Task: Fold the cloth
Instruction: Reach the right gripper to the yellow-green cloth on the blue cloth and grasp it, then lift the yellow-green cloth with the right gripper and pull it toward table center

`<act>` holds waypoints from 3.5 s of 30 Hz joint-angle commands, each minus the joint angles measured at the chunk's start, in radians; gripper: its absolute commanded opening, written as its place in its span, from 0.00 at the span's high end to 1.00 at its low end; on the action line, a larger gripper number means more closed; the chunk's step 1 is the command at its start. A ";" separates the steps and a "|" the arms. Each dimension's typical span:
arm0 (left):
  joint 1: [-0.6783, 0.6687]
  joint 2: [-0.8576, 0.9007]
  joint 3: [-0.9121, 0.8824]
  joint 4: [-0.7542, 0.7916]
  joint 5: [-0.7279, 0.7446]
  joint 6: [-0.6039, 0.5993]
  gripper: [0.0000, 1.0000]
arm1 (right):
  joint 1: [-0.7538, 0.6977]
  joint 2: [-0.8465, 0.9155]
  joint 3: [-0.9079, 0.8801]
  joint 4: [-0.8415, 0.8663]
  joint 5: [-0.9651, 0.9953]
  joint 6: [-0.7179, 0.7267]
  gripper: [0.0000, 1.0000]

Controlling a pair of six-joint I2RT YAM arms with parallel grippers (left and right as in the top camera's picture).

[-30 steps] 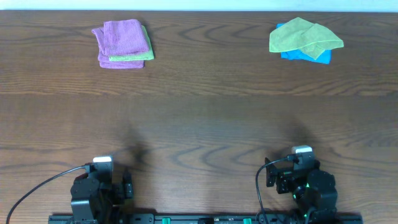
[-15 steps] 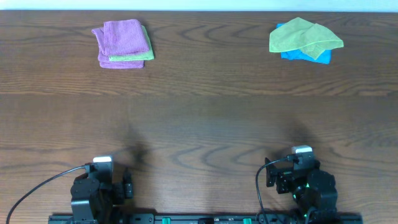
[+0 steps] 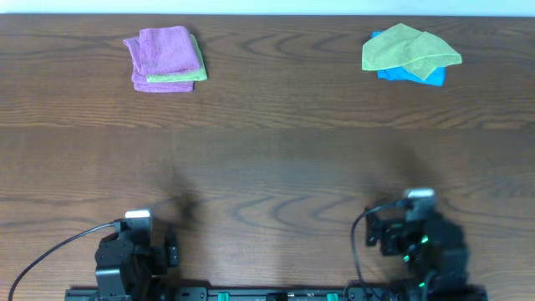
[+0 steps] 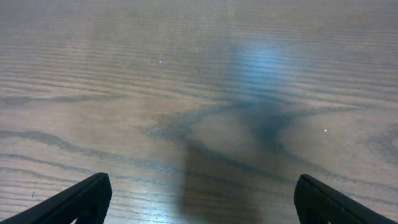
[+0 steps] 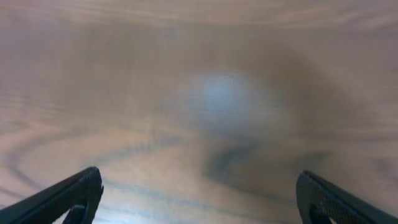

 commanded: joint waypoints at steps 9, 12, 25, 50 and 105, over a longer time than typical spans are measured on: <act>-0.005 -0.007 -0.027 -0.028 -0.031 0.018 0.05 | -0.172 0.880 0.885 -0.078 0.029 0.038 0.01; -0.005 -0.007 -0.027 -0.028 -0.031 0.018 0.05 | -0.208 1.070 1.069 -0.090 0.026 0.035 0.01; -0.005 -0.007 -0.027 -0.028 -0.031 0.018 0.05 | -0.254 1.450 1.301 0.196 0.117 -0.040 0.01; -0.005 -0.007 -0.027 -0.028 -0.031 0.018 0.05 | -0.314 1.945 1.301 0.642 0.043 0.035 0.06; -0.005 -0.007 -0.027 -0.028 -0.031 0.018 0.05 | -0.143 1.381 1.302 -0.048 -0.164 -0.167 0.98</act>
